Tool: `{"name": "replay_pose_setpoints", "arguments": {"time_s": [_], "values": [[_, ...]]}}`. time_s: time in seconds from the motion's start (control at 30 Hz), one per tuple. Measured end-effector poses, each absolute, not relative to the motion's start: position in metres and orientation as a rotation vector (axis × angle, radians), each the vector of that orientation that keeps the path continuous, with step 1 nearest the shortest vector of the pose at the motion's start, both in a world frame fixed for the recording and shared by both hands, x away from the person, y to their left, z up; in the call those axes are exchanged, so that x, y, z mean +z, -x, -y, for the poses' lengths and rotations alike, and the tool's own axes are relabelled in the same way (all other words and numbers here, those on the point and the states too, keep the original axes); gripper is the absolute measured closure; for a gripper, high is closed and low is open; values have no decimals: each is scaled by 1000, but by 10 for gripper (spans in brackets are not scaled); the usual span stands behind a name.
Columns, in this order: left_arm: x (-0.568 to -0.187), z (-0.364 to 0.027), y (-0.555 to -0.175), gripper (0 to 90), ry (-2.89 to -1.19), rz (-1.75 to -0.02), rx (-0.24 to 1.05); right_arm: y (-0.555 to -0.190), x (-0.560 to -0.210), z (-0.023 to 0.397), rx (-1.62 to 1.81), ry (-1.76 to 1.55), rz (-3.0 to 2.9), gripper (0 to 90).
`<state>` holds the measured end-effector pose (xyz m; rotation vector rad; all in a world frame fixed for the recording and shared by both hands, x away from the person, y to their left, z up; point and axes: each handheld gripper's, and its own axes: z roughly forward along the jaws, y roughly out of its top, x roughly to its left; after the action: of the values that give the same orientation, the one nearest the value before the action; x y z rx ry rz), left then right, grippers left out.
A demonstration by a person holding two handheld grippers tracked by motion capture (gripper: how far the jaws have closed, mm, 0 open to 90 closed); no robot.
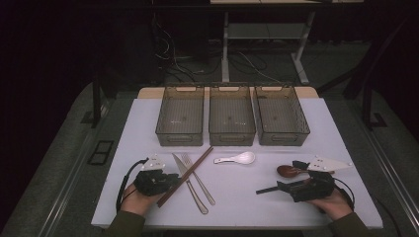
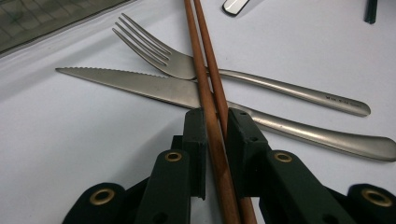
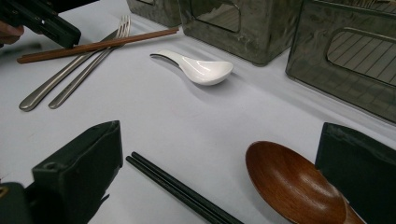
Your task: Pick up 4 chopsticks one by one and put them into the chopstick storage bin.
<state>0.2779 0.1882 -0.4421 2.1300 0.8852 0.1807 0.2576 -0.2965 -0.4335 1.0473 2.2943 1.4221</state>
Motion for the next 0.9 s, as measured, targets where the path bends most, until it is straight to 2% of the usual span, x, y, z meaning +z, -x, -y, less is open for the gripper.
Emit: {"name": "replay_pose_setpoints", "arguments": {"time_s": [0.9], "values": [[-446, -187, -281, 791, -2185, -908, 211, -257, -434, 296, 1419, -1041, -2296, 6]]}}
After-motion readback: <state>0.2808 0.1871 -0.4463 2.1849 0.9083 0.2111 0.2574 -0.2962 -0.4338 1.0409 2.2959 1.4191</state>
